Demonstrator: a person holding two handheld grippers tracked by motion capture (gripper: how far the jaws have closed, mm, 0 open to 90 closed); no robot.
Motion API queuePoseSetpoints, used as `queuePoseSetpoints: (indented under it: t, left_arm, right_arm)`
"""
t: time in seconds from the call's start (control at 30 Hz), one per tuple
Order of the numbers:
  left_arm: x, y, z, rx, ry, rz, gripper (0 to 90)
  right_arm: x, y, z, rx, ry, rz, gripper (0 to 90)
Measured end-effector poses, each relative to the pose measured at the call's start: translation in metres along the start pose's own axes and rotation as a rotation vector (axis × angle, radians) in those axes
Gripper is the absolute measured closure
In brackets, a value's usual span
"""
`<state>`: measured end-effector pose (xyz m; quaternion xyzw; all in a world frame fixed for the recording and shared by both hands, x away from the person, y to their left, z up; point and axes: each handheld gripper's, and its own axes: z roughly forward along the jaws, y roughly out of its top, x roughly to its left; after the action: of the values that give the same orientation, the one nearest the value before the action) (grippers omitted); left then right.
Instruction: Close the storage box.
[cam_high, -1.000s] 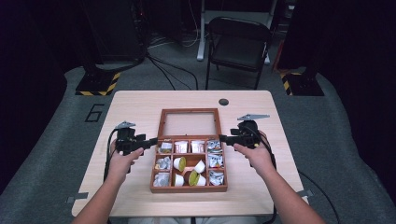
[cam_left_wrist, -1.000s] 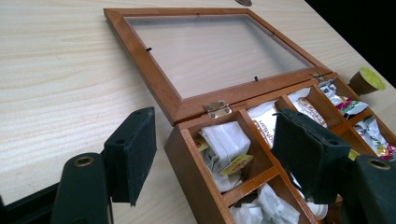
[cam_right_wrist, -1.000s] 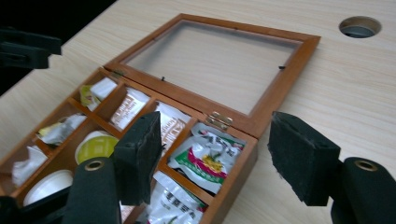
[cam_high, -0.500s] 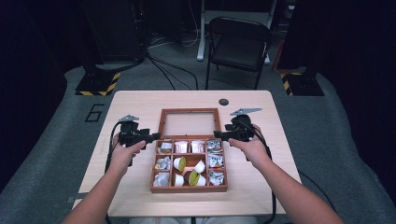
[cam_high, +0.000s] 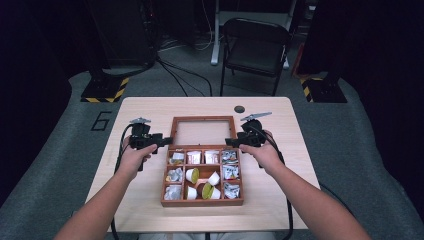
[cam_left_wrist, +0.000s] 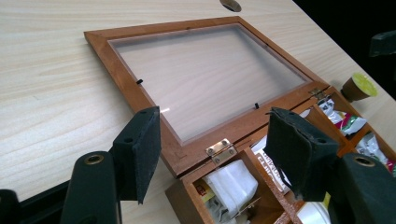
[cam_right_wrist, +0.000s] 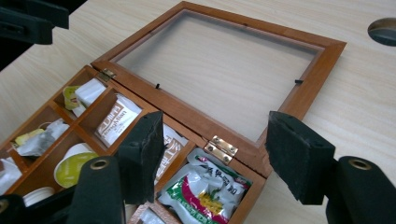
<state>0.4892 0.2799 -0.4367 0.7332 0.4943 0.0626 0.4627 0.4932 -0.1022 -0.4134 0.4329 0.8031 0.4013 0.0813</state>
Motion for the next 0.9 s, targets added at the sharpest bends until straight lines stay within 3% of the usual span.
queuePoseSetpoints:
  t: [0.07, 0.23, 0.5, 0.77, 0.9]
  left_arm:
    - [0.002, 0.002, 0.0, 0.003, -0.004, -0.012, 35.9]
    - [-0.001, 0.008, 0.0, 0.011, 0.0, 0.008, 35.5]
    - [-0.002, 0.015, 0.004, 0.027, -0.007, 0.015, 31.5]
    - [0.0, 0.016, 0.013, 0.042, -0.007, 0.02, 33.7]
    - [0.001, 0.017, 0.017, 0.038, -0.007, 0.006, 33.7]
  right_arm:
    - [0.0, 0.001, 0.001, 0.003, 0.01, 0.016, 37.0]
    - [-0.002, 0.004, 0.001, -0.013, 0.031, 0.02, 35.0]
    - [-0.007, 0.005, 0.0, -0.02, 0.03, 0.038, 26.1]
    - [-0.012, 0.001, 0.011, 0.005, 0.017, 0.029, 31.3]
    - [-0.016, 0.001, 0.017, -0.008, 0.013, 0.034, 33.0]
